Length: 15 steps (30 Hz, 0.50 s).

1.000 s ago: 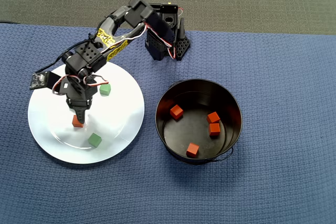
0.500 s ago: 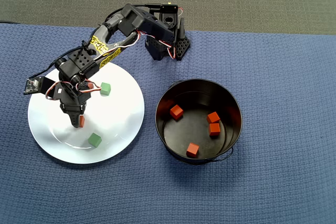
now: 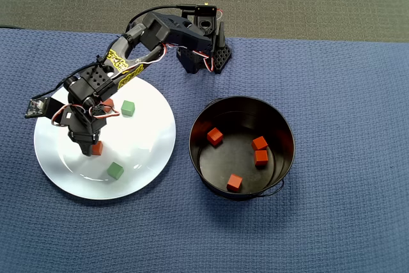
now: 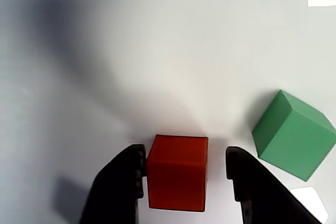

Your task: Pick up the red cubes from the white plate and place them in the black recipient

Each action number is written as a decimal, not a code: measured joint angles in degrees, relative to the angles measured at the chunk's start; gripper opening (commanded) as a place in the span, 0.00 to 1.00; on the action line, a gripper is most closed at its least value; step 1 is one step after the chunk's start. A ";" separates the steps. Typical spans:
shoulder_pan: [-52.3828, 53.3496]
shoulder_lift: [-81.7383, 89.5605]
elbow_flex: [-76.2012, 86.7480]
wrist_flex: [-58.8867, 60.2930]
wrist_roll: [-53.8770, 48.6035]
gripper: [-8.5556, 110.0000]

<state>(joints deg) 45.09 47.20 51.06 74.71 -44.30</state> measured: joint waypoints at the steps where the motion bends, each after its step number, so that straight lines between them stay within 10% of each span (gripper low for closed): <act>1: 0.00 0.00 0.00 0.00 0.09 0.09; 15: -0.18 0.00 0.00 0.00 0.53 0.19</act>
<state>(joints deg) 44.91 47.20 51.06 74.71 -43.77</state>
